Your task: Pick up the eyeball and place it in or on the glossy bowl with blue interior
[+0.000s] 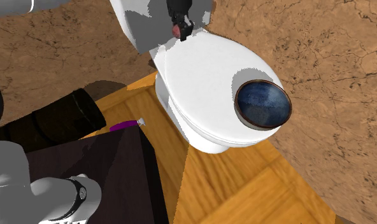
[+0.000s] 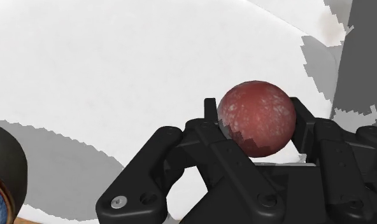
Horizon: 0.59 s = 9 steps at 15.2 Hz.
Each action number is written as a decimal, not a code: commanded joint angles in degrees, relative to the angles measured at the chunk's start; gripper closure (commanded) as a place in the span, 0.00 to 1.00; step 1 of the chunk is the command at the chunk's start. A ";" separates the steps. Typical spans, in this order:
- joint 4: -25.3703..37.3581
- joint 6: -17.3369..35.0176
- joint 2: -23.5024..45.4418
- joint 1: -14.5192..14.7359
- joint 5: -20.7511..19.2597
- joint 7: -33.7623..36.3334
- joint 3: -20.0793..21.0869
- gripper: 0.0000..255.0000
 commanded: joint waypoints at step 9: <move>2.44 -2.46 1.07 -7.93 1.50 -12.42 -3.98 1.00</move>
